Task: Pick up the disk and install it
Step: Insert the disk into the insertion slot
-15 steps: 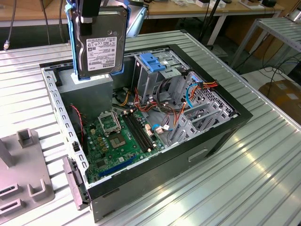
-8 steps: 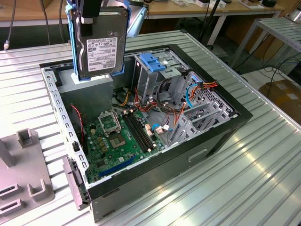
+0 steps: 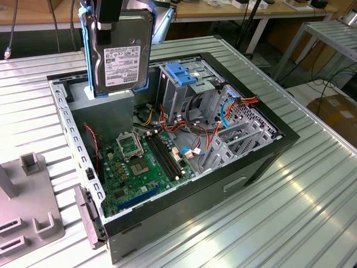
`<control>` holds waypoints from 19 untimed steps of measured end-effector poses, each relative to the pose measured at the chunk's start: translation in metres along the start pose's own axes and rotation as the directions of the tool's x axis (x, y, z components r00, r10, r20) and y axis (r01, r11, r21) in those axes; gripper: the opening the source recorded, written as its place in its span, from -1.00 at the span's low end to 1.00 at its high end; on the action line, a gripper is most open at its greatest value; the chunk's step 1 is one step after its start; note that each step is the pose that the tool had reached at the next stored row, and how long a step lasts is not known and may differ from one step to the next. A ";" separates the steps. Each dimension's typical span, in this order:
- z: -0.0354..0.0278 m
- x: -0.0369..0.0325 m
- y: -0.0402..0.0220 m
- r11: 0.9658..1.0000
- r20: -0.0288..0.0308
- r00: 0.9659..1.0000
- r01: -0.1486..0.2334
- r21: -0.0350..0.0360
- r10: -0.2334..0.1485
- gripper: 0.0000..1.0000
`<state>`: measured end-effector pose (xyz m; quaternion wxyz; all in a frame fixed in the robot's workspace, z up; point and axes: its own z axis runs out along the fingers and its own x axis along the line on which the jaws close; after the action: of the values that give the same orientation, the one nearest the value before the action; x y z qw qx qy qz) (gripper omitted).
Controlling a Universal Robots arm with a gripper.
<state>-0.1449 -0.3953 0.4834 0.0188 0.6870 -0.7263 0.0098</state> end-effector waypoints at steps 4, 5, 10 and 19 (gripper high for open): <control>0.0003 0.0041 -0.0003 1.000 0.000 1.000 0.000 0.000 0.000 -0.26; 0.0004 0.0048 -0.0004 1.000 0.000 1.000 0.000 0.000 0.000 -0.26; 0.0008 0.0096 -0.0009 1.000 0.000 1.000 0.000 0.000 0.000 -0.26; 0.0014 0.0152 -0.0059 1.000 0.000 1.000 0.000 0.000 0.000 -0.26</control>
<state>-0.1398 -0.4109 0.4826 0.0187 0.6870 -0.7263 0.0098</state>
